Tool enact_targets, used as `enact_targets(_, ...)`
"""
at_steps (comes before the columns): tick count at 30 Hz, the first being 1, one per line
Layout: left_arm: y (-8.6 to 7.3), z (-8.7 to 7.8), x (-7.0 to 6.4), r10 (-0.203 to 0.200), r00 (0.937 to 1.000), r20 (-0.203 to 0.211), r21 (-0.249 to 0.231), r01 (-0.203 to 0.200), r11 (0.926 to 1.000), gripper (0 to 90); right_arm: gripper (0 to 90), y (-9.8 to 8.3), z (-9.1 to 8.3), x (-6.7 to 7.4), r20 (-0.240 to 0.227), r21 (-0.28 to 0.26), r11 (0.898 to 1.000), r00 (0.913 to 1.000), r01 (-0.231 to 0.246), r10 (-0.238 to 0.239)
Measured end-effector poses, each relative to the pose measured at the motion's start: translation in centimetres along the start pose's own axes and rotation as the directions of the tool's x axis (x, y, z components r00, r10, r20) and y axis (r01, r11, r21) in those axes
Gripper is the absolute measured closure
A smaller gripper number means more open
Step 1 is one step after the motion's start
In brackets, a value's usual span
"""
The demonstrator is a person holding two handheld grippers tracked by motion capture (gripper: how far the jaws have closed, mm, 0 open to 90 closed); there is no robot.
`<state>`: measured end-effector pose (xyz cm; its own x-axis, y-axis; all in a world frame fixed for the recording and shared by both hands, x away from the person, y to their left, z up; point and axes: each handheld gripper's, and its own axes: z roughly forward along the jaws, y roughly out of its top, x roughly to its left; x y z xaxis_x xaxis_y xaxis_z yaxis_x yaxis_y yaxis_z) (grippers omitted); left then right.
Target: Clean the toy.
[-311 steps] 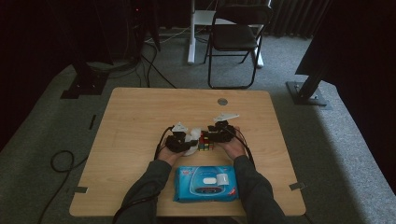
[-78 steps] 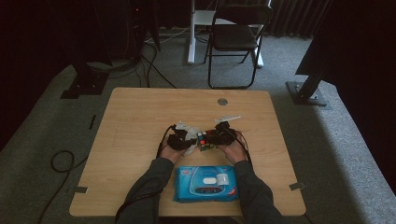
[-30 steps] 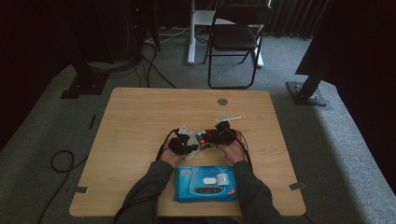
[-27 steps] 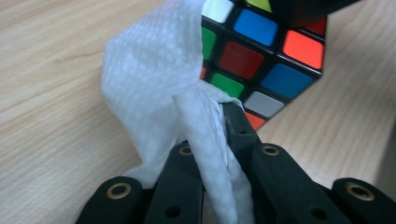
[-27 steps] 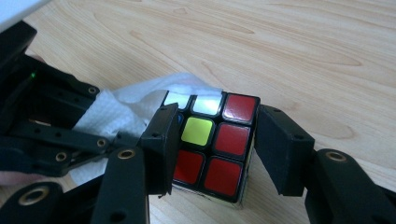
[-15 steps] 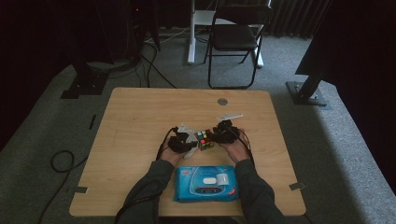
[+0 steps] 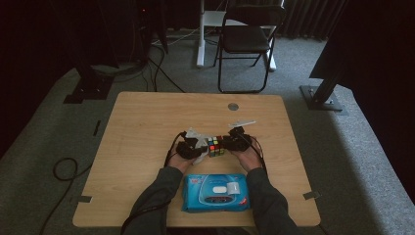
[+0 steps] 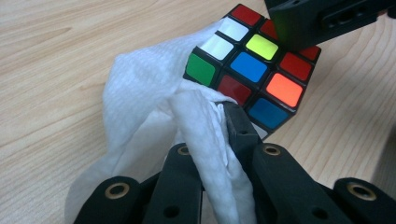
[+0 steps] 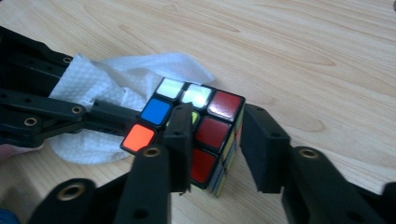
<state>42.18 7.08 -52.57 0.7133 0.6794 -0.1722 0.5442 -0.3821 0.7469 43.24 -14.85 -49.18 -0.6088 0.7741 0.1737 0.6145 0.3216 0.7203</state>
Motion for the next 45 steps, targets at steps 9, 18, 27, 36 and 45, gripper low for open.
enact_targets(9, 0.3, 0.1, -0.3, 0.006, 1.0, 0.002, -0.001, -0.006, 1.0, 84.9, 71.6, -0.2, -0.4, -1.2, 0.002, -0.013, 0.998, 0.9976, -0.069, 0.069)
enact_targets(18, 0.4, 0.1, -0.3, 0.007, 1.0, 0.0, 0.0, -0.007, 1.0, 84.9, 71.2, -0.5, -0.4, -2.3, -0.028, -0.017, 0.988, 0.9875, -0.156, 0.155)
enact_targets(27, 0.5, -0.1, -0.2, 0.006, 1.0, -0.003, -0.006, -0.006, 1.0, 85.0, 70.1, -1.0, -0.5, -3.6, -0.08, -0.025, 0.961, 0.9592, -0.274, 0.271)
enact_targets(36, 0.9, 0.1, -0.6, 0.017, 0.9998, 0.002, -0.011, -0.017, 0.9998, 85.0, 70.1, -1.3, -0.6, -3.8, -0.103, -0.03, 0.951, 0.9472, -0.308, 0.304)
enact_targets(45, 1.1, 0.1, -0.5, 0.023, 0.9997, -0.001, -0.008, -0.023, 0.9997, 85.0, 70.4, -1.5, -0.9, -4.5, -0.101, -0.039, 0.94, 0.9377, -0.338, 0.333)
